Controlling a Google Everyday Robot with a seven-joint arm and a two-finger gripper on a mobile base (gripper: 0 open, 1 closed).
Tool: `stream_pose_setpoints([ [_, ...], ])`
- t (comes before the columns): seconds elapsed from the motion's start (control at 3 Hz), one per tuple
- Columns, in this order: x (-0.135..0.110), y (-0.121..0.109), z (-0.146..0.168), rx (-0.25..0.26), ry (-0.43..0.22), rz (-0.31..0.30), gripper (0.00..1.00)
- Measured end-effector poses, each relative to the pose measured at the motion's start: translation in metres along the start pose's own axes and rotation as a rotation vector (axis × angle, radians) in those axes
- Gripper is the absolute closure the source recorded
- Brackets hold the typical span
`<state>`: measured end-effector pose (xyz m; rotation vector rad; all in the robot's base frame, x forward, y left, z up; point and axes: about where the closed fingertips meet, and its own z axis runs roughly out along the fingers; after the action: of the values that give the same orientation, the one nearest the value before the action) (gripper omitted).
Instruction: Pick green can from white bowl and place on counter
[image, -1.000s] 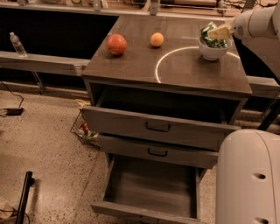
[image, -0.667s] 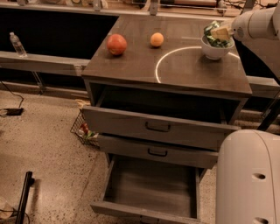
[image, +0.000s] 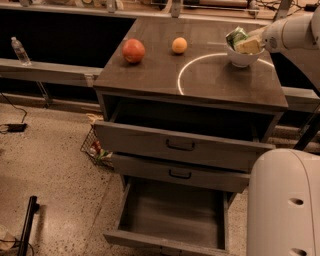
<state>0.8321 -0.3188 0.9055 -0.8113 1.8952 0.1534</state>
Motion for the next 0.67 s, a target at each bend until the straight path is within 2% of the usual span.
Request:
stream_pose_setpoints([
  [0.33,0.0019,0.0046,0.0006,-0.019,0.003,-0.006,0.13],
  [0.67,0.0012,0.0073,0.0011,-0.029,0.003,-0.023,0.31],
])
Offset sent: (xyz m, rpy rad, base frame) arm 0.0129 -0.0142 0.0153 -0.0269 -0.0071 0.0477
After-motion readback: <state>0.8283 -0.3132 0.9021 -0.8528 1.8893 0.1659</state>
